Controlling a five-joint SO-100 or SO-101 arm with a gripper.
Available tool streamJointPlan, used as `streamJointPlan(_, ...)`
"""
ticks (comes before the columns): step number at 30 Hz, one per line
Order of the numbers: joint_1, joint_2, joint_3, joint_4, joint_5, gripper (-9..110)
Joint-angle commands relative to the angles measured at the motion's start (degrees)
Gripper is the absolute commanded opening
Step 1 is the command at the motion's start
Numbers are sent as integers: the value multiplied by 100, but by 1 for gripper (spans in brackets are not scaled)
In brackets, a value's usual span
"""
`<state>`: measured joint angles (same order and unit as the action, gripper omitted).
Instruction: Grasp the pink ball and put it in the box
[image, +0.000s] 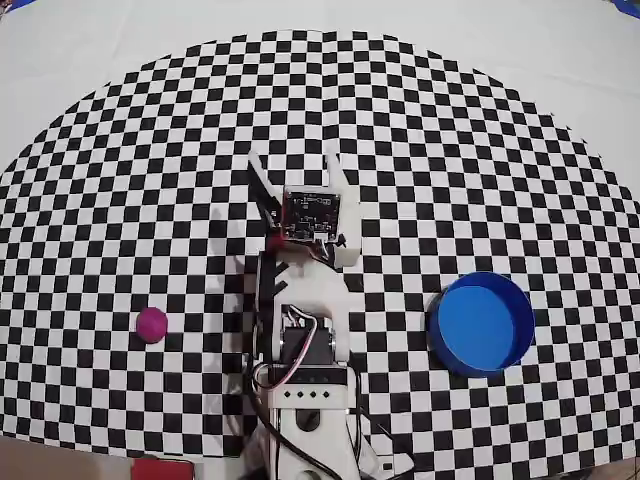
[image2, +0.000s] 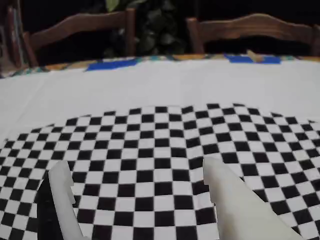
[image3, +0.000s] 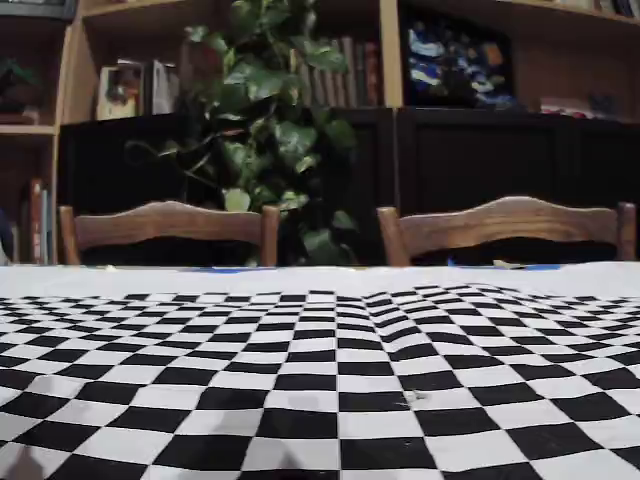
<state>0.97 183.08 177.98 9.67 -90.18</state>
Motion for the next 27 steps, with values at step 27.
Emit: streamJointPlan(27,-2558,-211,35,-272,-53,30)
